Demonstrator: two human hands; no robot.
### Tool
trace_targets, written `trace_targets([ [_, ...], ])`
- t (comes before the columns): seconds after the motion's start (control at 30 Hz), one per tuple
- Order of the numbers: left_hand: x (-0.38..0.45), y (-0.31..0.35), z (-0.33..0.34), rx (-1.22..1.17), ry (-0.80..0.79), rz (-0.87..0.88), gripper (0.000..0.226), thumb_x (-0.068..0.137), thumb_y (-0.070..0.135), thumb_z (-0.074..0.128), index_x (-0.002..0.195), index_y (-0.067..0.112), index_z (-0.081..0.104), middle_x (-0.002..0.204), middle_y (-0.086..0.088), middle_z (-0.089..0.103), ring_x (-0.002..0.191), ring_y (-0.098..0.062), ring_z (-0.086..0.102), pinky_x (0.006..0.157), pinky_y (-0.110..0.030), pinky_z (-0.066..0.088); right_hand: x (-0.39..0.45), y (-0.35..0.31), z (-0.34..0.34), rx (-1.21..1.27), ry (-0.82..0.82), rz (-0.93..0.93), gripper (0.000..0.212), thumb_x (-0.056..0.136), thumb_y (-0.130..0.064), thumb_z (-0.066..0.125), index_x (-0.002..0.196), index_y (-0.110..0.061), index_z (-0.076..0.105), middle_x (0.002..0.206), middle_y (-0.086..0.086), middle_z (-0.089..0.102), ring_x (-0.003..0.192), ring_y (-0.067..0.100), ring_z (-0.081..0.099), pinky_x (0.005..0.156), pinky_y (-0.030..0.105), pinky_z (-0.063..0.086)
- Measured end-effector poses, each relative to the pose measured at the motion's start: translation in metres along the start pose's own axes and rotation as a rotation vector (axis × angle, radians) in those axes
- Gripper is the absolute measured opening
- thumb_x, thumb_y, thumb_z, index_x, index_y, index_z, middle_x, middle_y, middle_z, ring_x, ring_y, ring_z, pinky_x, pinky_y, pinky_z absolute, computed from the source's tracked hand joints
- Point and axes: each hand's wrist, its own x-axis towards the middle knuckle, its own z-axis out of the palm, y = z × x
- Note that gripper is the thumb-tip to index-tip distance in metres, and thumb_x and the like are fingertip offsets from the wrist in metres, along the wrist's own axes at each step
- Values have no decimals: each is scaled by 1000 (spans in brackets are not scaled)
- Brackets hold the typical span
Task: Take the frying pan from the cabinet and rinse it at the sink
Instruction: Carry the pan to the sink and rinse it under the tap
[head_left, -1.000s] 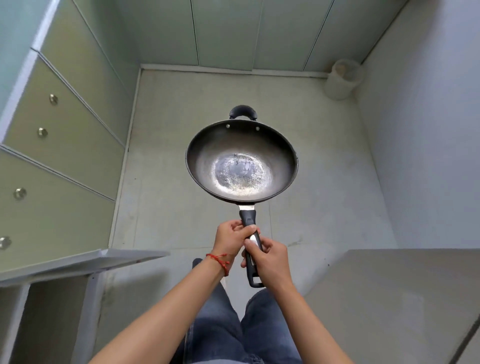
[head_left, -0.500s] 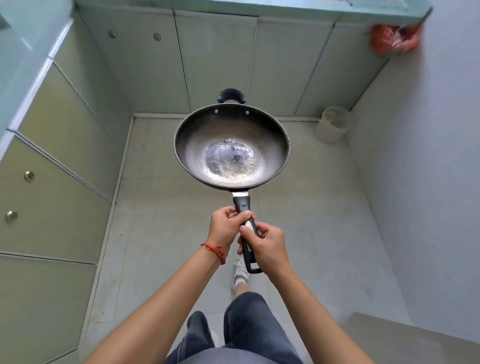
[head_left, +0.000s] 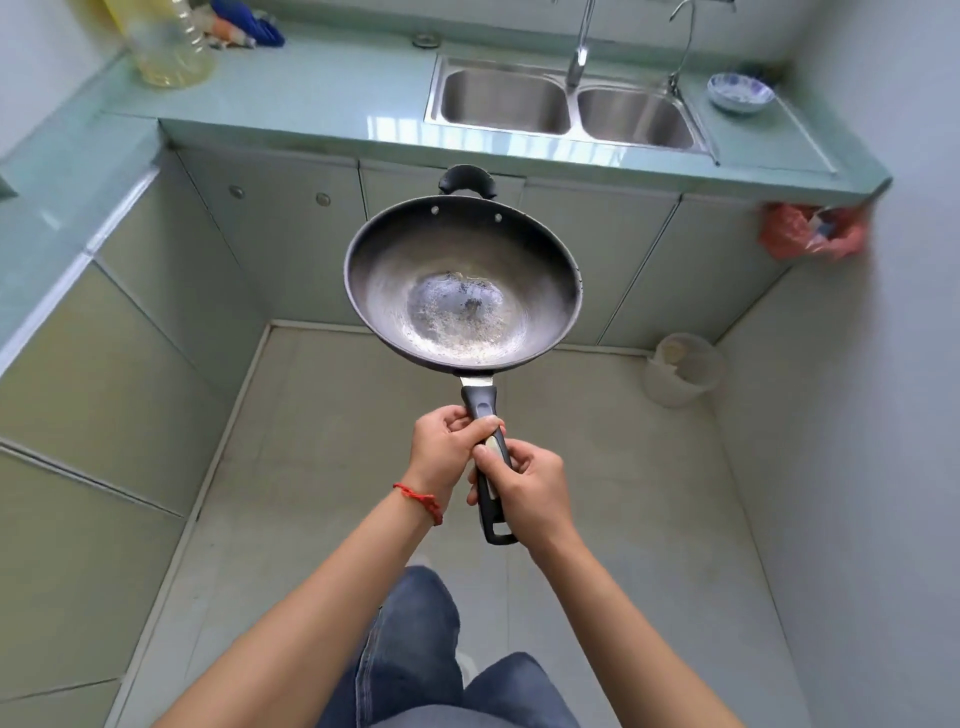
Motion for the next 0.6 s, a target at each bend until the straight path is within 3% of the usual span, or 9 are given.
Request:
trace_targets([
  [0.27, 150, 56, 33, -14, -49, 26, 5, 75, -2, 64, 71, -3, 61, 59, -2, 70, 57, -17, 64, 61, -30, 49, 153, -47, -2, 21, 32, -25, 23, 85, -5, 59, 62, -6, 59, 55, 10, 56, 36, 10, 58, 40, 17, 44],
  [0.5, 276, 121, 57, 34, -80, 25, 9, 75, -2, 64, 66, 0, 61, 63, -10, 67, 62, -25, 59, 62, -33, 45, 281, -98, 6, 36, 76, -10, 23, 85, -7, 59, 63, -6, 58, 55, 10, 55, 37, 10, 59, 40, 18, 44],
  [0.6, 317, 139, 69, 40, -85, 20, 10, 75, -2, 64, 65, 1, 62, 61, -5, 69, 60, -22, 62, 65, -34, 48, 324, -115, 2, 39, 77, -12, 23, 85, -6, 59, 63, -7, 58, 56, 11, 55, 37, 11, 59, 40, 18, 44],
])
